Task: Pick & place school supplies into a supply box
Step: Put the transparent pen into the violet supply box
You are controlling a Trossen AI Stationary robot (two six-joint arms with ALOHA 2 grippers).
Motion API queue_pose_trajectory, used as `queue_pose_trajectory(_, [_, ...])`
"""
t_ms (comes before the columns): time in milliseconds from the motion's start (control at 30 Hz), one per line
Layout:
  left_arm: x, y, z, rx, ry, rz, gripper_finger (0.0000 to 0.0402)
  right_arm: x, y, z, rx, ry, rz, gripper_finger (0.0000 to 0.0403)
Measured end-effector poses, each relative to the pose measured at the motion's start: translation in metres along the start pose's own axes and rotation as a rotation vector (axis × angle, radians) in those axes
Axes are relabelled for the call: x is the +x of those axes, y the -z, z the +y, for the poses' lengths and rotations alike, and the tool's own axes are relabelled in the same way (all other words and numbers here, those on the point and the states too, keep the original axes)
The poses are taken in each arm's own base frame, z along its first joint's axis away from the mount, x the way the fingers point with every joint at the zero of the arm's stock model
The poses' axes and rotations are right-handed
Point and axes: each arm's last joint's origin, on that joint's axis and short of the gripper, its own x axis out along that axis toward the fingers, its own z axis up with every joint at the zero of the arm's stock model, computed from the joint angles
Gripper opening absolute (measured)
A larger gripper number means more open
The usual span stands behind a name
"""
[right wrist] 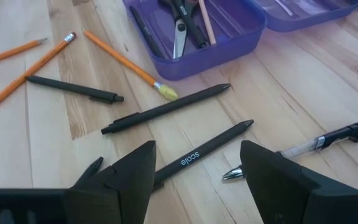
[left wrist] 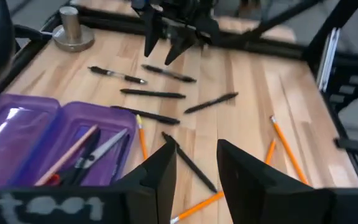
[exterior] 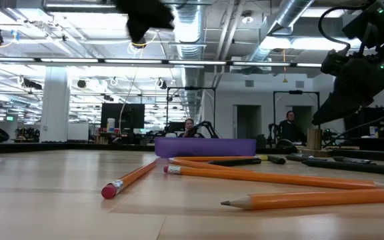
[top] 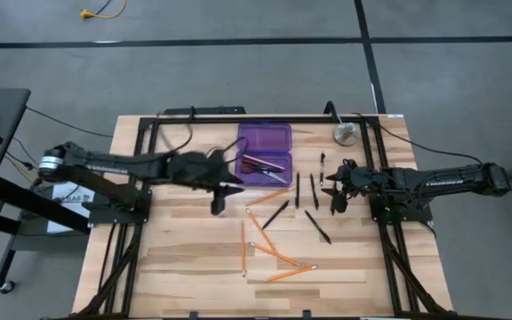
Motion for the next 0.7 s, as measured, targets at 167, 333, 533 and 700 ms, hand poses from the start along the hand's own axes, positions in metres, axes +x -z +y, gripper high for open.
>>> queue_pose_trajectory(167, [0.001, 0.067, 0.016, -0.040, -0.016, -0.190, 0.0104, 0.000, -0.002, 0.000, 0.029, -0.005, -0.023, 0.0230])
queue_pose_trajectory(333, [0.002, 0.104, 0.029, -0.050, -0.035, -0.258, 0.0104, 0.000, -0.006, 0.000, 0.119, 0.028, -0.074, 0.0230])
queue_pose_trajectory(533, [0.001, 0.114, 0.032, -0.015, -0.044, -0.255, 0.0104, 0.000, -0.007, -0.002, 0.211, 0.086, -0.107, 0.0230])
queue_pose_trajectory(700, [0.000, 0.115, 0.032, 0.056, -0.045, -0.248, 0.0104, 0.000, -0.007, -0.007, 0.325, 0.144, -0.112, 0.0230])
